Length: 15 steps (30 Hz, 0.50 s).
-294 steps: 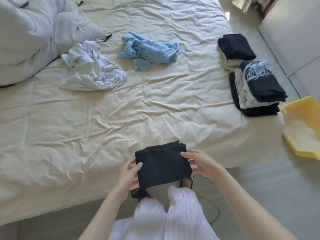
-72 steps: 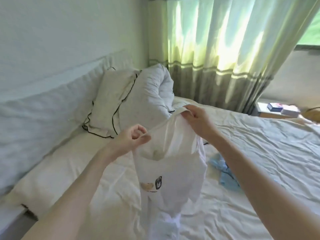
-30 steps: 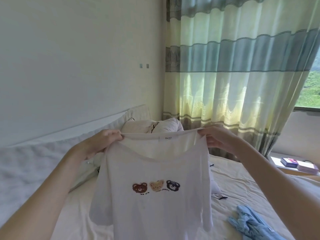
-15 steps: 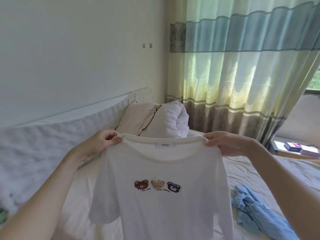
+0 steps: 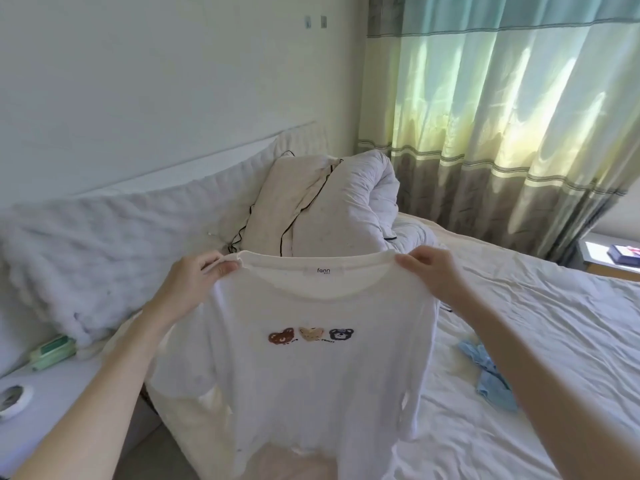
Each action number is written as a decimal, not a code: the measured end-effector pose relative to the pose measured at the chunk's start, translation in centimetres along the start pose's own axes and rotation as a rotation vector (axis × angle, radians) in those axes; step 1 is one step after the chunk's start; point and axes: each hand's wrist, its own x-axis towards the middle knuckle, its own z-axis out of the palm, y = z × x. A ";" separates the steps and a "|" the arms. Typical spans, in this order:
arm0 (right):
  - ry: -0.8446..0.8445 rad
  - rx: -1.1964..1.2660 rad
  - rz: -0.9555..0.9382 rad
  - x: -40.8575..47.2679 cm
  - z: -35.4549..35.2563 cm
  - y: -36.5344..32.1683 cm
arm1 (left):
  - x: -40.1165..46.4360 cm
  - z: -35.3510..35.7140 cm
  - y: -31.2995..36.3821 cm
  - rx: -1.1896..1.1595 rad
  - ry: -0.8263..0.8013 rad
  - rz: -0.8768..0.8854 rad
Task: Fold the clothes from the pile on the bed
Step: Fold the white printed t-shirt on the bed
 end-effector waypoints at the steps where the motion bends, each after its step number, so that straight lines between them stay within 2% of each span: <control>1: -0.033 0.012 0.015 -0.5 0.4 0.4 | -0.9 0.3 -0.5 -0.018 -0.022 -0.018; 5: -0.213 0.074 0.029 -3.4 0.3 1.0 | -5.0 1.2 -2.7 -0.031 -0.004 -0.048; 7: -0.227 0.018 -0.008 -5.0 -0.3 1.0 | -6.8 1.4 -3.5 0.018 0.045 -0.108; 11: -0.015 -0.108 -0.071 -9.0 -0.3 0.9 | -10.8 1.8 -3.2 0.122 0.175 -0.060; 15: 0.159 -0.118 0.010 -14.2 0.2 0.5 | -15.1 1.5 -1.7 -0.033 0.229 -0.064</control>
